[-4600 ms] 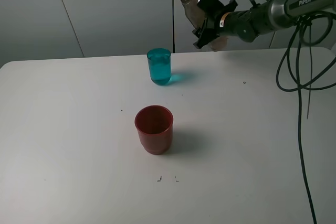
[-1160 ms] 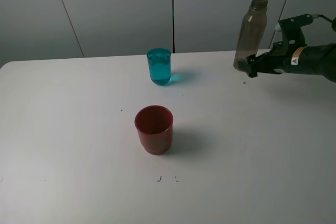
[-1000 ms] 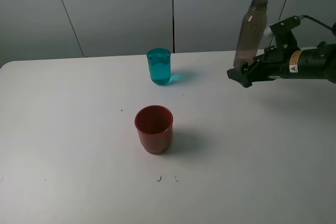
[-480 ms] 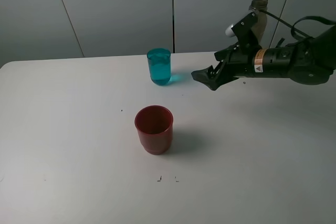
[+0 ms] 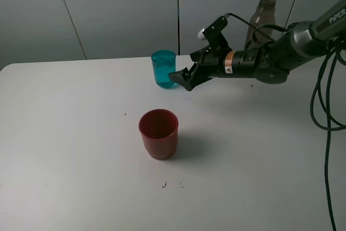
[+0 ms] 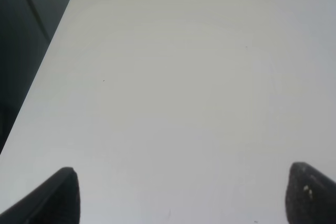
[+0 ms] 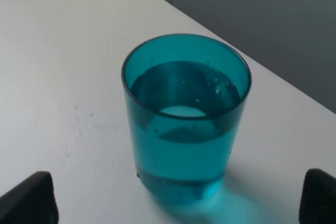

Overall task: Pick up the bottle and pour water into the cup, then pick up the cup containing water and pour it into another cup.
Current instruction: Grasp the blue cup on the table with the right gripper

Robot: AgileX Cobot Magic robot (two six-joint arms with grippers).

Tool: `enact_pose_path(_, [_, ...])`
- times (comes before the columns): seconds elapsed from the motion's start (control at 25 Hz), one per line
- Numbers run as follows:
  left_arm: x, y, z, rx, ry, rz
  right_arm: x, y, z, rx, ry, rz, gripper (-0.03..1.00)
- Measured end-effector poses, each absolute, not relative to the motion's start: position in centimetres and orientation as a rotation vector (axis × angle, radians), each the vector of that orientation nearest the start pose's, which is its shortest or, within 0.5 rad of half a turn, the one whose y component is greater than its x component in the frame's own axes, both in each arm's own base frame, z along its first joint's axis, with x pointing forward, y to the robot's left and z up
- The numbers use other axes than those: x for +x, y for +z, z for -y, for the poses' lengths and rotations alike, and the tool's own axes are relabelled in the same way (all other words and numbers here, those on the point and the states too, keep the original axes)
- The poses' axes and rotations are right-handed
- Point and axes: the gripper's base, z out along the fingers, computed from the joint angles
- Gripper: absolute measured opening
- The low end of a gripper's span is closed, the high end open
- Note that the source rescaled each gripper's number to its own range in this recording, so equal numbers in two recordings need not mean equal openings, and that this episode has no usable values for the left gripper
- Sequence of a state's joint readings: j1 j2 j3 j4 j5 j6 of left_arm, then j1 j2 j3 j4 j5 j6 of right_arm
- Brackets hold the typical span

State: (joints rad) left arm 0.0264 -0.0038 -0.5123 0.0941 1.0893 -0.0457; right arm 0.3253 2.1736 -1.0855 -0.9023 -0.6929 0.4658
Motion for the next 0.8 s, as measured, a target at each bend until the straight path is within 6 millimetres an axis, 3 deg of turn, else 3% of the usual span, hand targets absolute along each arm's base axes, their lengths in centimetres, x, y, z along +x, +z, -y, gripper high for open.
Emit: enact_pose_path(0.8, [-0.9, 27.9, -0.7, -0.081, 0.101, -2.053, 41.0, 5.5, -20.9, -0.879, 0.605, -1.836, 1.0])
